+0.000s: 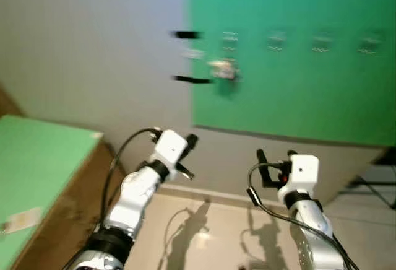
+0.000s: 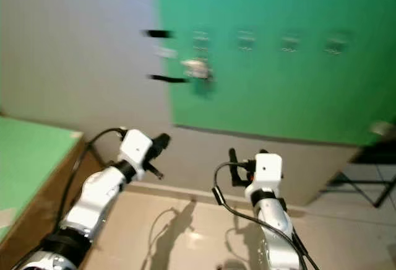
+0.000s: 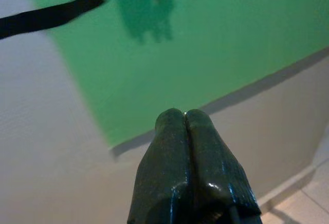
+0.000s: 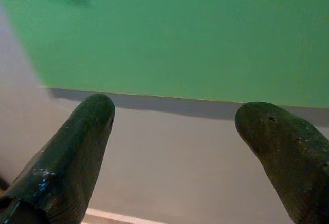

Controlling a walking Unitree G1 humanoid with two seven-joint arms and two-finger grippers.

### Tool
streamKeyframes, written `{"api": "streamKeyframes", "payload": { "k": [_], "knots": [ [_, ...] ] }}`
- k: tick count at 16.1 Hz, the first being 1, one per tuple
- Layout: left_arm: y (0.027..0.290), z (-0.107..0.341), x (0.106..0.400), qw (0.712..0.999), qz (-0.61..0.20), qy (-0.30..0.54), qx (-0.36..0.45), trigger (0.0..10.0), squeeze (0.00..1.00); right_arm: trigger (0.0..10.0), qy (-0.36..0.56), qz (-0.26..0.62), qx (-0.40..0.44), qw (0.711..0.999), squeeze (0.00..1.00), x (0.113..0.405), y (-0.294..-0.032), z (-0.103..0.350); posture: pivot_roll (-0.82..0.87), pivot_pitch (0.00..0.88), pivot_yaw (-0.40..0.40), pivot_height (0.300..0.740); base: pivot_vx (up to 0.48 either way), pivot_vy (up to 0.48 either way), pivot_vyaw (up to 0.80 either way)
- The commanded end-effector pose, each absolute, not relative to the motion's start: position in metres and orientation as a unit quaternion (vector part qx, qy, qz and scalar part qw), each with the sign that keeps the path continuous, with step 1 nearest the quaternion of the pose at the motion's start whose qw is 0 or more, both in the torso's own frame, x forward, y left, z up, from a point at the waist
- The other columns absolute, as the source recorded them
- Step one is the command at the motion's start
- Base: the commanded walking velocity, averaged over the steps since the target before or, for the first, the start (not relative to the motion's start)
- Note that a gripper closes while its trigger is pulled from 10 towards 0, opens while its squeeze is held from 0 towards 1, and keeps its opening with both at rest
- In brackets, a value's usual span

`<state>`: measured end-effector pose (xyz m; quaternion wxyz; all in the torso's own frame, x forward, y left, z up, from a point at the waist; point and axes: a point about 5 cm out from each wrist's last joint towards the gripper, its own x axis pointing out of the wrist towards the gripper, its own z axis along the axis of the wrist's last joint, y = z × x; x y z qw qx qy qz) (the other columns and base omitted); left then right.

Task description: Hang keys on a hook

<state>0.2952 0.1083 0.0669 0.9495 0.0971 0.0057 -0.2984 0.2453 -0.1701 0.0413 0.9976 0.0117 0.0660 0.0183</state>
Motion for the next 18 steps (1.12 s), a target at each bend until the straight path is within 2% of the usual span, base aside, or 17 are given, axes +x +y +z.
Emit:
{"api": "streamKeyframes", "payload": {
  "k": [1, 5, 7, 13, 16, 18],
  "knots": [
    [0.105, 0.065, 0.296, 0.95, -0.299, 0.015, 0.092, 10.0, 0.0, 10.0, 0.06, 0.009, 0.002, 0.998, 0.0, 0.246, -0.176, 0.044, -0.16, 0.0, 0.057, 0.722, 0.0, 0.0, 0.0],
    [0.106, 0.064, 0.298, 0.952, -0.288, 0.017, 0.104, 10.0, 0.0, 10.0, 0.065, 0.006, -0.001, 0.998, 0.0, 0.246, -0.176, 0.043, -0.17, 0.0, 0.057, 0.722, 0.0, 0.0, 0.0],
    [0.106, 0.064, 0.299, 0.953, -0.284, 0.02, 0.1, 10.0, 0.0, 10.0, 0.064, 0.007, -0.003, 0.998, 0.0, 0.247, -0.177, 0.043, -0.17, 0.0, 0.056, 0.722, 0.0, -0.369, 0.0],
    [0.108, 0.063, 0.304, 0.96, -0.265, 0.028, 0.085, 10.0, 0.0, 10.0, 0.067, 0.01, -0.013, 0.998, 0.0, 0.25, -0.179, 0.042, -0.17, 0.0, 0.051, 0.722, 0.303, -0.255, 0.0],
    [0.102, 0.068, 0.31, 0.942, -0.319, 0.042, 0.092, 10.0, 0.0, 10.0, 0.069, 0.014, -0.014, 0.997, 0.0, 0.25, -0.178, 0.041, -0.17, 0.0, 0.043, 0.722, 0.0, 0.0, 0.0],
    [0.096, 0.09, 0.324, 0.914, -0.399, 0.069, 0.017, 10.0, 0.0, 10.0, 0.071, 0.019, -0.013, 0.997, 0.0, 0.25, -0.176, 0.04, -0.16, 0.0, 0.04, 0.722, 0.0, 0.0, 0.0]
  ]
}}
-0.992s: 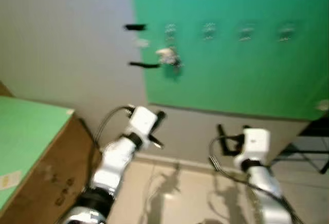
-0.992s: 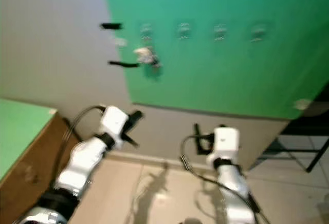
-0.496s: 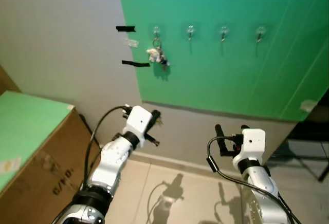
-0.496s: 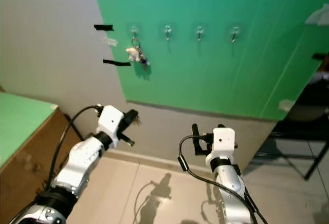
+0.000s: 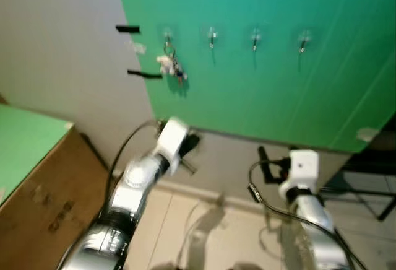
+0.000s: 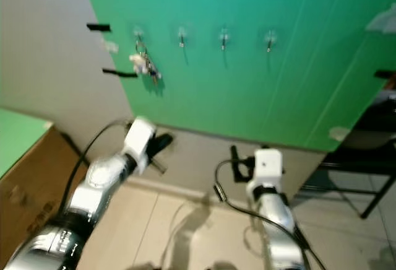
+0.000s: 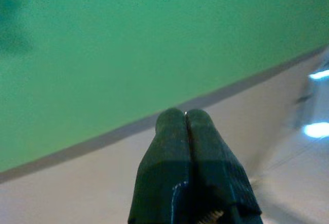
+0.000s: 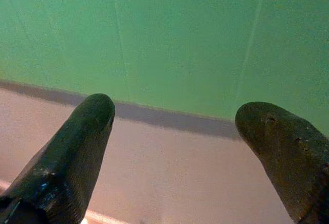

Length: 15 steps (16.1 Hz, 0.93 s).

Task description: Hang keys on a hook

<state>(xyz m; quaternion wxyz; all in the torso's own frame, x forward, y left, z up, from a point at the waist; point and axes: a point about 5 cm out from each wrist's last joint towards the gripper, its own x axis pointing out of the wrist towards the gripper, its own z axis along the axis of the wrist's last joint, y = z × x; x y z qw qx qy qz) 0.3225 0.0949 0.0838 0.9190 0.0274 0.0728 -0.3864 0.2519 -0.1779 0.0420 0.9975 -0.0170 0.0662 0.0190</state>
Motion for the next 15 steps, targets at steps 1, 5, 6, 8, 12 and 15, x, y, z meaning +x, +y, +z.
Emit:
{"api": "streamKeyframes", "payload": {
  "k": [1, 5, 6, 8, 12, 15],
  "knots": [
    [0.094, 0.106, 0.331, 0.89, -0.446, 0.084, -0.048, 10.0, 0.0, 10.0, 0.072, 0.022, -0.012, 0.997, 0.0, 0.252, -0.175, 0.039, -0.16, 0.0, 0.04, 0.722, 0.0, 0.0, 0.0],
    [0.098, 0.164, 0.333, 0.786, -0.583, 0.061, -0.196, 10.0, 0.0, 10.0, 0.071, 0.03, -0.012, 0.997, 0.0, 0.257, -0.174, 0.04, -0.18, 0.0, 0.055, 0.722, 0.0, 0.0, 0.0],
    [0.101, 0.174, 0.329, 0.762, -0.614, 0.052, -0.199, 10.0, 0.0, 10.0, 0.071, 0.029, -0.014, 0.997, 0.0, 0.257, -0.176, 0.041, -0.18, 0.0, 0.057, 0.722, 0.0, 0.0, 0.0],
    [0.104, 0.18, 0.326, 0.741, -0.633, 0.056, -0.216, 10.0, 0.0, 10.0, 0.07, 0.023, -0.016, 0.997, 0.0, 0.257, -0.179, 0.04, -0.2, 0.0, 0.068, 0.722, 0.0, 0.0, 0.0],
    [0.104, 0.189, 0.318, 0.713, -0.65, 0.054, -0.258, 10.0, 0.0, 10.0, 0.072, 0.021, -0.014, 0.997, 0.0, 0.257, -0.179, 0.038, -0.19, 0.0, 0.065, 0.722, 0.0, 0.0, 0.0],
    [0.103, 0.195, 0.316, 0.708, -0.648, 0.046, -0.277, 10.0, 0.0, 10.0, 0.072, 0.025, -0.015, 0.997, 0.0, 0.258, -0.177, 0.038, -0.19, 0.0, 0.061, 0.722, 0.0, 0.0, 0.0]
  ]
}}
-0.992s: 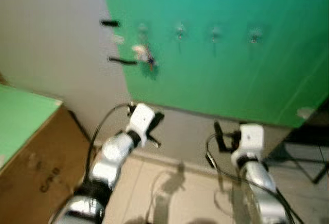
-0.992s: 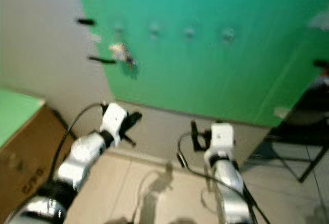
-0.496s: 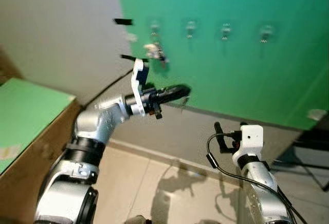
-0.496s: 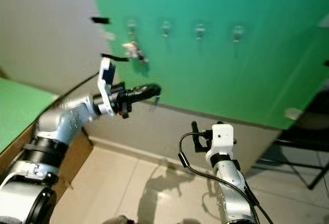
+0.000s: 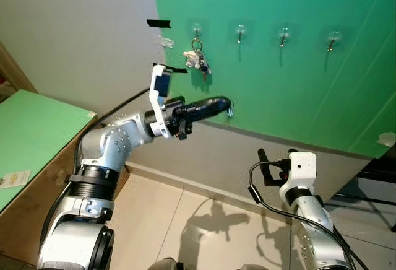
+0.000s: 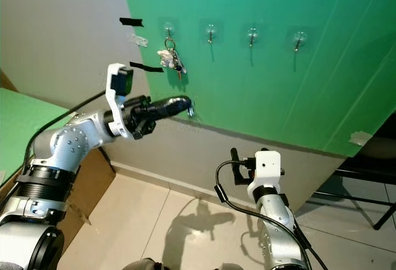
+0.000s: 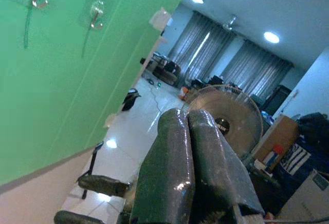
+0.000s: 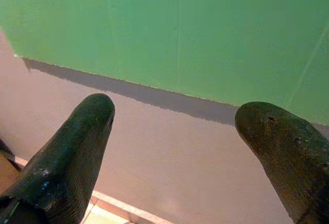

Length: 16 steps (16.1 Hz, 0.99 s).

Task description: Hang keys on a hook

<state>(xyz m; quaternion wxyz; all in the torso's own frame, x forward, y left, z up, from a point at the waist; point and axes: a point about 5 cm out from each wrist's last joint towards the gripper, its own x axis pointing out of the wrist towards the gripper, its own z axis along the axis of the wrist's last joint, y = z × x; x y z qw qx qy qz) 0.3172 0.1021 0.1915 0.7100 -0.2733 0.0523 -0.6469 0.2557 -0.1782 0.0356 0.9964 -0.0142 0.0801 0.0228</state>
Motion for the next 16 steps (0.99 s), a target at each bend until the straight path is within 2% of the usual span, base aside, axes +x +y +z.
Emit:
{"api": "streamKeyframes", "payload": {
  "k": [1, 2, 4, 5, 6, 7, 8, 12, 14, 16],
  "knots": [
    [0.103, 0.196, 0.316, 0.709, -0.647, 0.045, -0.278, 10.0, 0.0, 10.0, 0.071, 0.025, -0.015, 0.997, 0.0, 0.259, -0.178, 0.038, -0.19, 0.0, 0.061, 0.722, 0.0, 0.0, 0.0],
    [0.102, 0.198, 0.316, 0.709, -0.644, 0.042, -0.285, 10.0, 0.0, 10.0, 0.07, 0.025, -0.014, 0.997, 0.0, 0.26, -0.178, 0.039, -0.19, 0.0, 0.059, 0.722, 0.0, 0.0, 0.0],
    [0.097, 0.193, 0.324, 0.759, -0.607, 0.044, -0.231, 10.0, 0.0, 10.0, 0.067, 0.026, -0.014, 0.997, 0.0, 0.26, -0.177, 0.041, -0.19, 0.0, 0.055, 0.722, 0.0, 0.0, 0.0],
    [0.092, 0.178, 0.338, 0.836, -0.531, 0.069, -0.116, 10.0, 0.0, 10.0, 0.066, 0.027, -0.014, 0.997, 0.0, 0.259, -0.178, 0.042, -0.19, 0.0, 0.053, 0.722, 0.0, 0.0, 0.0],
    [0.096, 0.152, 0.358, 0.902, -0.394, 0.111, 0.133, 10.0, 0.0, 10.0, 0.068, 0.028, -0.015, 0.997, 0.0, 0.258, -0.178, 0.041, -0.19, 0.0, 0.051, 0.722, 0.0, 0.0, 0.0],
    [0.101, 0.148, 0.364, 0.911, -0.349, 0.11, 0.191, 10.0, 0.0, 10.0, 0.069, 0.029, -0.016, 0.997, 0.0, 0.257, -0.177, 0.04, -0.19, 0.0, 0.054, 0.722, 0.0, 0.0, 0.0],
    [0.103, 0.149, 0.366, 0.922, -0.327, 0.103, 0.179, 10.0, 0.0, 10.0, 0.07, 0.03, -0.016, 0.997, 0.0, 0.256, -0.177, 0.039, -0.19, 0.0, 0.056, 0.722, 0.0, 0.0, 0.0],
    [0.097, 0.149, 0.361, 0.914, -0.351, 0.075, 0.19, 10.0, 0.0, 10.0, 0.062, 0.036, -0.014, 0.997, 0.0, 0.258, -0.172, 0.045, -0.19, 0.0, 0.061, 0.722, 0.0, 0.0, 0.0],
    [0.104, 0.156, 0.369, 0.919, -0.345, 0.069, 0.177, 10.0, 0.0, 10.0, 0.085, 0.125, -0.046, 0.987, 0.0, 0.264, -0.152, 0.052, -0.19, 0.0, 0.07, 0.722, 0.0, 0.0, 0.0],
    [0.107, 0.159, 0.372, 0.922, -0.341, 0.065, 0.172, 10.0, 0.0, 10.0, 0.077, 0.14, -0.042, 0.986, 0.0, 0.27, -0.149, 0.062, -0.19, 0.0, 0.075, 0.722, 0.0, 0.0, 0.0]
  ]
}}
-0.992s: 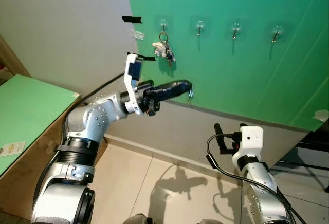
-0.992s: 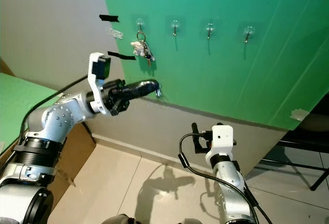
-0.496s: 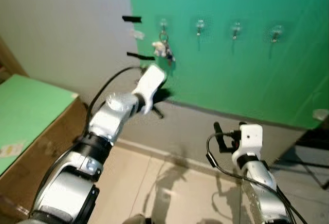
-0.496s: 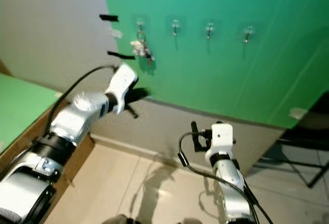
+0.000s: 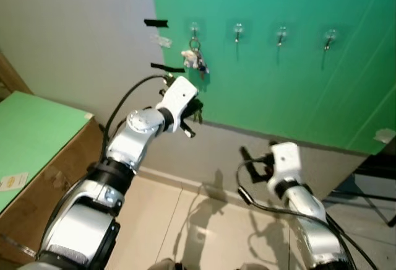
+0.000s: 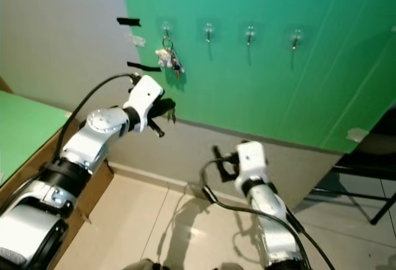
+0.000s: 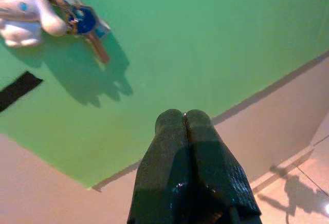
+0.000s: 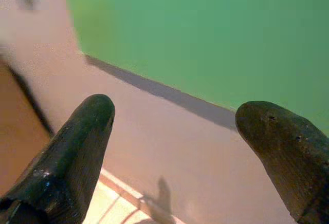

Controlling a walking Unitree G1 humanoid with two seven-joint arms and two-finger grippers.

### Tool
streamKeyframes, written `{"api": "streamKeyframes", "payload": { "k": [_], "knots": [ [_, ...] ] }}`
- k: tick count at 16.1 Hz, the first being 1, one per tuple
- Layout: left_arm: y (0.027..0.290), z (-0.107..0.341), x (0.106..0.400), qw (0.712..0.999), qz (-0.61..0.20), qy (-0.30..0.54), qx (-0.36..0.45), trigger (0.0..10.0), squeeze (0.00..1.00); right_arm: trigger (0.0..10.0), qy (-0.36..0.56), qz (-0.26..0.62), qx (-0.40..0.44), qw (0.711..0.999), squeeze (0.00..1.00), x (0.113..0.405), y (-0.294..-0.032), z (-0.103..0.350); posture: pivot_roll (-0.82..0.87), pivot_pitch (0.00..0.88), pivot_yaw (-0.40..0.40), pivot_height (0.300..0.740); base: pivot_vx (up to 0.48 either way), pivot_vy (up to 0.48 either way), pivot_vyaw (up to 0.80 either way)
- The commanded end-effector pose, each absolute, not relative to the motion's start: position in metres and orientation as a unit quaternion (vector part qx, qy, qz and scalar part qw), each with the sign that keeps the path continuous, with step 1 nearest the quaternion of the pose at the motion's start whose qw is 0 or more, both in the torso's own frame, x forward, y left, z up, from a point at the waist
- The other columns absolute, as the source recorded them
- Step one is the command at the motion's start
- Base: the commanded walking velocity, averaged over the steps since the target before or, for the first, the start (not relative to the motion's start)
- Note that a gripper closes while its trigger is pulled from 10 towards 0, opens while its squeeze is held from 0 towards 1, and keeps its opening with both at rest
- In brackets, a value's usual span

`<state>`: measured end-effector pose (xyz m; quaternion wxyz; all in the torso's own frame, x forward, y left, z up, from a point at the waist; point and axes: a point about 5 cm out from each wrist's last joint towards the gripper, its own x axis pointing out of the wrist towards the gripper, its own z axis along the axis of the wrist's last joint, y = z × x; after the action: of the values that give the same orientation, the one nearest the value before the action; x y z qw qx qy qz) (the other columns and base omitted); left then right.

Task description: Hang keys on a hook

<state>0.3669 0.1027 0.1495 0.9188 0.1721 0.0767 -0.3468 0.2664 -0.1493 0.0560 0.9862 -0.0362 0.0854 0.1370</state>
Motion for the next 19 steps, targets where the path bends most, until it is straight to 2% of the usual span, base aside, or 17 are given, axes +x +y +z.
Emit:
{"api": "streamKeyframes", "payload": {
  "k": [1, 3, 4, 5, 6, 7, 11, 19],
  "knots": [
    [0.109, 0.163, 0.372, 0.924, -0.346, 0.061, 0.151, 10.0, 0.0, 10.0, 0.066, 0.158, -0.031, 0.985, 0.0, 0.276, -0.146, 0.076, -0.18, 0.0, 0.075, 0.722, 0.0, 0.0, 0.0],
    [0.108, 0.17, 0.372, 0.925, -0.359, 0.052, 0.115, 10.0, 0.0, 10.0, 0.047, 0.173, -0.016, 0.984, 0.0, 0.283, -0.145, 0.094, -0.18, 0.0, 0.075, 0.722, 0.0, 0.0, 0.0],
    [0.104, 0.178, 0.368, 0.917, -0.391, 0.04, 0.064, 10.0, 0.0, 10.0, 0.03, 0.175, -0.001, 0.984, 0.0, 0.289, -0.146, 0.111, -0.18, 0.0, 0.069, 0.722, 0.0, 0.0, 0.0],
    [0.101, 0.182, 0.366, 0.911, -0.41, 0.038, 0.029, 10.0, 0.0, 10.0, 0.023, 0.171, 0.007, 0.985, 0.36, 0.292, -0.147, 0.117, -0.18, 0.0, 0.068, 0.722, 0.0, 0.0, 0.0],
    [0.099, 0.186, 0.364, 0.902, -0.43, 0.037, -0.003, 10.0, 0.0, 10.0, 0.017, 0.167, 0.016, 0.986, 1.0, 0.295, -0.149, 0.123, -0.18, 0.0, 0.068, 0.722, 0.0, 0.0, 0.0],
    [0.096, 0.19, 0.36, 0.889, -0.455, 0.035, -0.041, 10.0, 0.0, 10.0, 0.012, 0.161, 0.026, 0.987, 1.0, 0.297, -0.15, 0.13, -0.18, 0.0, 0.068, 0.722, 0.0, 0.0, 0.0],
    [0.09, 0.2, 0.355, 0.867, -0.485, 0.025, -0.111, 10.0, 0.0, 10.0, 0.019, 0.174, 0.043, 0.984, 1.0, 0.294, -0.145, 0.136, -0.19, 0.0, 0.07, 0.722, 0.0, 0.0, 0.0],
    [0.086, 0.202, 0.352, 0.859, -0.495, 0.038, -0.122, 10.0, 0.0, 10.0, 0.014, 0.189, 0.067, 0.98, 1.0, 0.29, -0.13, 0.153, -0.2, 0.0, 0.084, 0.722, 0.0, 0.0, 0.0]
  ]
}}
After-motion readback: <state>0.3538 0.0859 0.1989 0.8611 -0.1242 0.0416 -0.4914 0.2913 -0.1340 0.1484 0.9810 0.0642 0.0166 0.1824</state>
